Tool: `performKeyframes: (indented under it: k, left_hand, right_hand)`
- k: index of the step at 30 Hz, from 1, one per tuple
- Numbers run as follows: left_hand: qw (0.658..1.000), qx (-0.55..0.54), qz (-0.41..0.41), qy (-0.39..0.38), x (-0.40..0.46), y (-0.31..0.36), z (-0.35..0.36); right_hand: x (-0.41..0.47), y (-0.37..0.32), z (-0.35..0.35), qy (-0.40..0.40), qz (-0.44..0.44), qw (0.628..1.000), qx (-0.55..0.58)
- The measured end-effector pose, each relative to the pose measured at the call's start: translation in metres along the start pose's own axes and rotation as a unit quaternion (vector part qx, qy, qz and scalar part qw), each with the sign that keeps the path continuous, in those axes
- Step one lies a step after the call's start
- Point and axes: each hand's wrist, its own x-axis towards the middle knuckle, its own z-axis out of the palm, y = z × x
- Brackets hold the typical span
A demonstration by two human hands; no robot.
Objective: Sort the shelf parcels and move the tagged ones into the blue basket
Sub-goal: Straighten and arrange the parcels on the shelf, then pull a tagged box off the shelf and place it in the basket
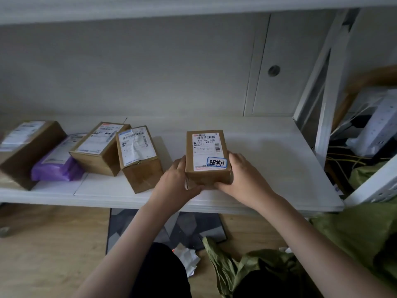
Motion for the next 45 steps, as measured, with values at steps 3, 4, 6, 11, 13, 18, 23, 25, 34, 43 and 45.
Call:
performKeyframes:
  k: [3, 4, 6, 11, 13, 18, 23, 25, 34, 43, 45]
  left_hand:
    - [0.998, 0.047, 0.006, 0.036, -0.016, 0.009, -0.013]
    - [0.997, 0.061, 0.006, 0.051, -0.023, 0.012, -0.019]
    - [0.993, 0.083, 0.006, 0.081, -0.039, 0.017, -0.035]
    - [0.979, 0.132, -0.01, 0.153, -0.094, 0.016, -0.085]
    - [0.971, 0.158, -0.033, 0.175, -0.12, 0.011, -0.104]
    - [0.956, 0.179, -0.086, 0.218, -0.184, -0.002, -0.145]
    - [0.936, 0.211, -0.142, 0.244, -0.235, -0.021, -0.167]
    - [0.93, 0.207, -0.159, 0.259, -0.252, -0.032, -0.174]
    - [0.909, 0.175, -0.247, 0.287, -0.313, -0.139, -0.259]
    - [0.888, 0.161, -0.325, 0.283, -0.35, -0.206, -0.491]
    - [0.884, 0.162, -0.334, 0.284, -0.359, -0.204, -0.542]
  right_hand:
    - [-0.009, -0.011, -0.011, 0.01, -0.024, 0.999, -0.047]
    - [-0.013, -0.017, -0.016, 0.017, -0.035, 0.997, -0.061]
    - [-0.021, -0.033, -0.026, 0.034, -0.066, 0.994, -0.083]
    - [-0.037, -0.091, -0.042, 0.053, -0.154, 0.978, -0.129]
    - [-0.042, -0.117, -0.041, 0.057, -0.192, 0.972, -0.125]
    - [-0.056, -0.176, -0.028, 0.042, -0.27, 0.959, -0.077]
    - [-0.064, -0.222, -0.006, 0.004, -0.322, 0.946, -0.031]
    - [-0.066, -0.244, 0.007, -0.017, -0.336, 0.942, -0.009]
    - [-0.046, -0.4, 0.091, -0.112, -0.341, 0.929, 0.088]
    - [0.015, -0.645, 0.058, -0.151, -0.37, 0.909, 0.116]
    - [0.024, -0.694, 0.038, -0.171, -0.374, 0.905, 0.114]
